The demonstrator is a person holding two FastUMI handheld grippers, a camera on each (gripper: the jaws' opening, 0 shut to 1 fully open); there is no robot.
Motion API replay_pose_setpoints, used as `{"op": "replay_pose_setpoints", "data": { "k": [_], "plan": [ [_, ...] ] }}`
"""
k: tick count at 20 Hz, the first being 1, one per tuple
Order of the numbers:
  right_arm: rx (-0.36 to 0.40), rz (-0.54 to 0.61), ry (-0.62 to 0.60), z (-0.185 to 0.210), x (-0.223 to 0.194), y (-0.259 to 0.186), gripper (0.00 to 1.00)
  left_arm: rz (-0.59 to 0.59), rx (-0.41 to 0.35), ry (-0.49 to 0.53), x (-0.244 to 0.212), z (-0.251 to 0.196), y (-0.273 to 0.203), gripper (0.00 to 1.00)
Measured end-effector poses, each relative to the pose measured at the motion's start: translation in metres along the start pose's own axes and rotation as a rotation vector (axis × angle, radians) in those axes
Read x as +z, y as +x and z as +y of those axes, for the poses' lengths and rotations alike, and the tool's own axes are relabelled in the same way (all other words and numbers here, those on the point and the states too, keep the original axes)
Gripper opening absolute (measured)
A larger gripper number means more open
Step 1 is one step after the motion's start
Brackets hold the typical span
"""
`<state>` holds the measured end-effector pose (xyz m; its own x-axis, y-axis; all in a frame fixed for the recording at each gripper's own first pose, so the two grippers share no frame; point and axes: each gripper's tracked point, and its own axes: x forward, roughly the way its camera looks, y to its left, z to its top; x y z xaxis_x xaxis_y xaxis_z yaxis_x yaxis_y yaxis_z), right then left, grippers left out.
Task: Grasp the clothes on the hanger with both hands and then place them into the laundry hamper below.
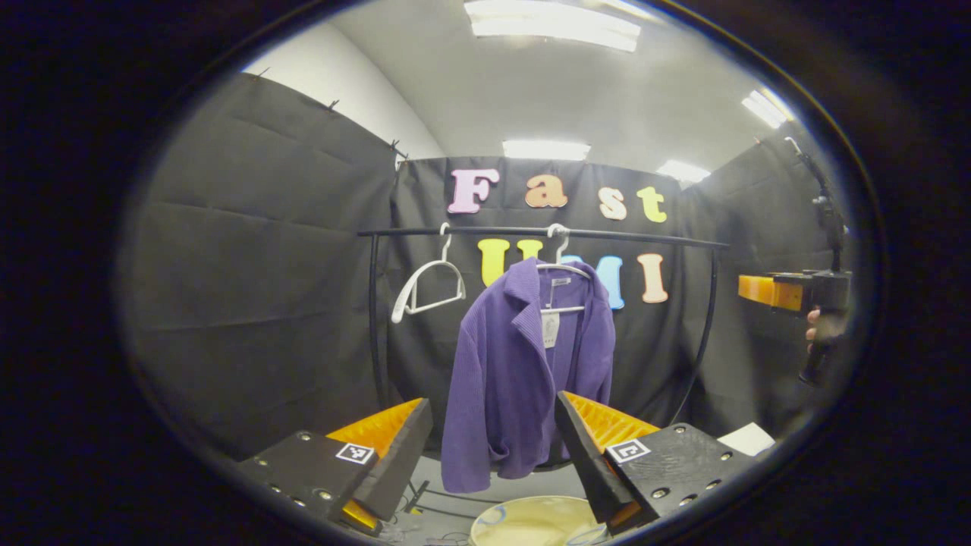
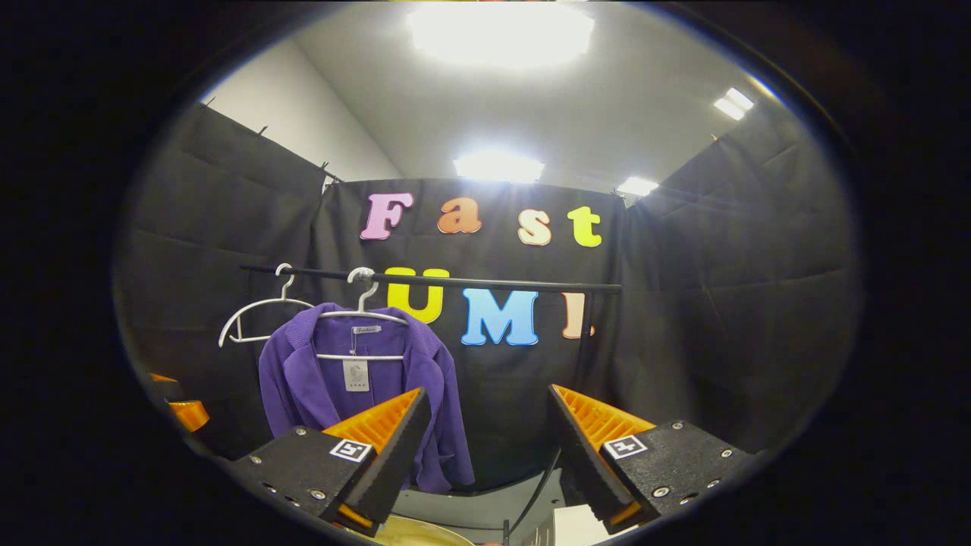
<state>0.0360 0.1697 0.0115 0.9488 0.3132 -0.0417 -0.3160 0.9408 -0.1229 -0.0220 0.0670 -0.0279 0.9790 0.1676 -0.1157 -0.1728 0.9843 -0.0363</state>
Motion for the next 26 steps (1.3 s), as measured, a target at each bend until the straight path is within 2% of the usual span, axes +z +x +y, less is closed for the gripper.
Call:
{"op": "replay_pose_setpoints", "data": {
  "k": [5, 9, 14, 15, 16, 21, 22, 26],
  "plan": [
    [-0.026, 0.035, 0.066, -0.014, -0.028, 0.016, 0.95, 0.019, -0.002, -0.003, 0.000, -0.011, 0.013, 0.99],
    [0.017, 0.067, 0.078, -0.014, -0.051, 0.044, 0.94, 0.000, 0.035, 0.003, 0.010, -0.030, 0.036, 0.99],
    [0.054, 0.061, 0.046, -0.015, -0.064, 0.066, 0.95, -0.064, 0.004, -0.026, 0.027, -0.062, 0.051, 0.99],
    [0.060, 0.065, 0.051, -0.015, -0.067, 0.070, 0.95, -0.066, 0.005, -0.022, 0.026, -0.063, 0.055, 0.99],
    [0.064, 0.070, 0.056, -0.015, -0.070, 0.072, 0.95, -0.067, 0.007, -0.019, 0.027, -0.063, 0.058, 0.94],
    [0.061, 0.089, 0.073, -0.017, -0.079, 0.072, 0.95, -0.047, -0.004, -0.014, 0.020, -0.066, 0.069, 0.94],
    [0.057, 0.088, 0.077, -0.017, -0.079, 0.074, 0.92, -0.038, -0.005, -0.014, 0.018, -0.065, 0.071, 0.94],
    [0.117, 0.096, 0.100, 0.006, -0.075, 0.101, 0.95, -0.028, 0.040, -0.017, 0.028, -0.054, 0.095, 0.94]
  ]
}}
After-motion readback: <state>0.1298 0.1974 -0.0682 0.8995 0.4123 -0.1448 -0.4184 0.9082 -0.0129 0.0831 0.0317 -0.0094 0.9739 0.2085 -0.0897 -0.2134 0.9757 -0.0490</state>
